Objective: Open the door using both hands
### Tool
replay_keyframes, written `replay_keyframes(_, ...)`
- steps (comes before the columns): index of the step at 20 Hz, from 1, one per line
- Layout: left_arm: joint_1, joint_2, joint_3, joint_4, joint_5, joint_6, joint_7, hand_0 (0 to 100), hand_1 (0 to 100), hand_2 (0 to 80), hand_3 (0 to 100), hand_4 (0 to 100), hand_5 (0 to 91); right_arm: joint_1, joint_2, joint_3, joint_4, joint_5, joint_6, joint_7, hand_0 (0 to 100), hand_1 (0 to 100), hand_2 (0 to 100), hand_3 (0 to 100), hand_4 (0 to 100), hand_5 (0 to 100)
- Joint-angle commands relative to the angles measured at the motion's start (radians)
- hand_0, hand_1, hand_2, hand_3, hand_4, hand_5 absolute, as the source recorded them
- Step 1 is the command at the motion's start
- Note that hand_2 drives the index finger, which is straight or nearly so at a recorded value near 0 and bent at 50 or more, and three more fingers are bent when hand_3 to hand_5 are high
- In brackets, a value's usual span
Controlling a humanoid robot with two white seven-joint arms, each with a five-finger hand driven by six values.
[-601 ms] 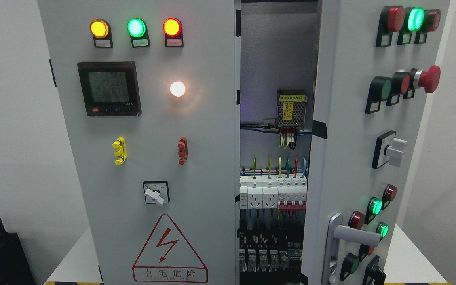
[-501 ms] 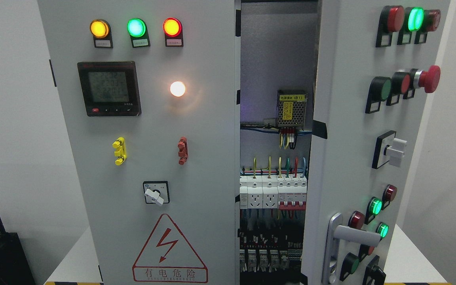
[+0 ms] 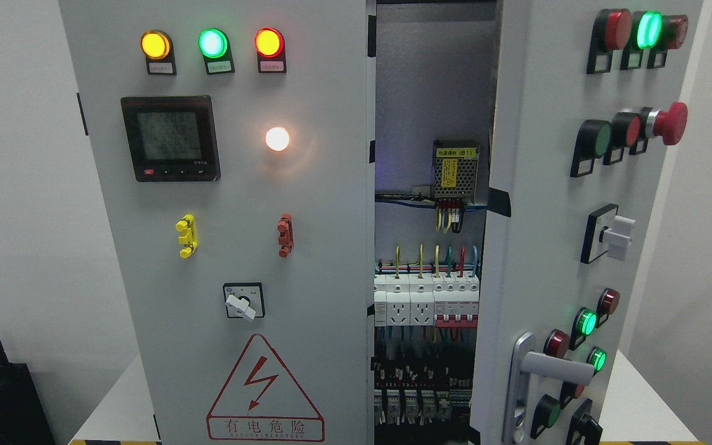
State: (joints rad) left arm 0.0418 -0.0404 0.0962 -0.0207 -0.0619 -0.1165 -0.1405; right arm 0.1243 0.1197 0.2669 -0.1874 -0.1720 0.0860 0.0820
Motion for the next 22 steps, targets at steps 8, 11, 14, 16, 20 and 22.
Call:
replay_keyframes(8, 0.314, 0.039, -0.099, -0.796, 0.085, 0.07, -0.065, 0, 0, 0.0, 0, 4, 0.0, 0.0, 0.0, 0.0, 0.0, 0.0, 0.0, -0.001, 0, 0, 0, 0, 0, 0)
replay_keyframes(11, 0.381, 0.088, -0.133, -1.005, 0.146, 0.069, -0.067, 0, 0, 0.0, 0, 4, 0.0, 0.0, 0.0, 0.0, 0.0, -0.001, 0.0, 0.001, 0, 0, 0, 0, 0, 0)
replay_keyframes(14, 0.434, 0.111, -0.161, -1.186, 0.218, 0.063, -0.065, 0, 0, 0.0, 0, 4, 0.0, 0.0, 0.0, 0.0, 0.0, -0.001, -0.002, 0.001, 0, 0, 0, 0, 0, 0)
replay_keyframes(16, 0.454, 0.155, -0.174, -1.287, 0.273, 0.061, -0.065, 0, 0, 0.0, 0, 4, 0.0, 0.0, 0.0, 0.0, 0.0, 0.0, 0.0, -0.001, 0, 0, 0, 0, 0, 0)
replay_keyframes(20, 0.452, 0.382, -0.263, -1.412, 0.514, 0.06, -0.059, 0, 0, 0.0, 0, 4, 0.0, 0.0, 0.0, 0.0, 0.0, 0.0, 0.0, 0.001, 0, 0, 0, 0, 0, 0)
replay_keyframes(22, 0.448, 0.483, -0.27, -1.465, 0.618, 0.057, -0.059, 0, 0, 0.0, 0, 4, 0.0, 0.0, 0.0, 0.0, 0.0, 0.0, 0.0, -0.001, 0, 0, 0, 0, 0, 0)
